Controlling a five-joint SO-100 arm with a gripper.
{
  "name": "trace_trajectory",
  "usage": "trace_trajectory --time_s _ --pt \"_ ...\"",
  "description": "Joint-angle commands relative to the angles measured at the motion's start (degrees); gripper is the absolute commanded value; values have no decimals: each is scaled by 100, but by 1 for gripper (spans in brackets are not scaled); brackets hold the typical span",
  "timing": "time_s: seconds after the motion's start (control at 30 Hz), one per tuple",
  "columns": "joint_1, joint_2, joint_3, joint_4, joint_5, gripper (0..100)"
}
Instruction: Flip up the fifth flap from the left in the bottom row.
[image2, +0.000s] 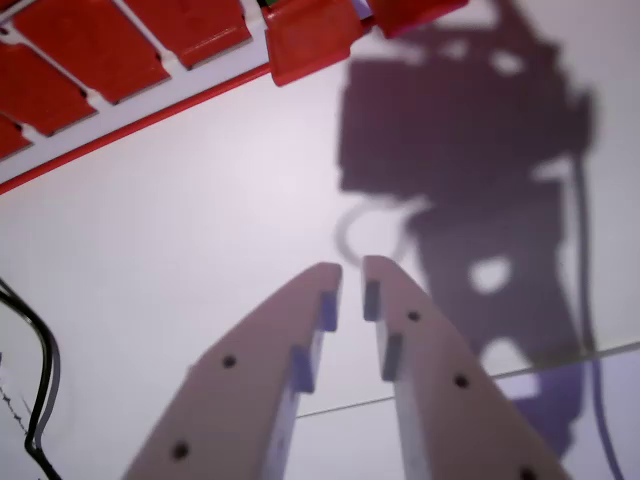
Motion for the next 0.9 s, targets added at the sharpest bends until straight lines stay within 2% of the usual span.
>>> trace_trajectory --time_s 0.0,0.87 --pt "-53 -149 -712 -132 44 2" --pt "-97 -2065 -2180 -519 237 2"
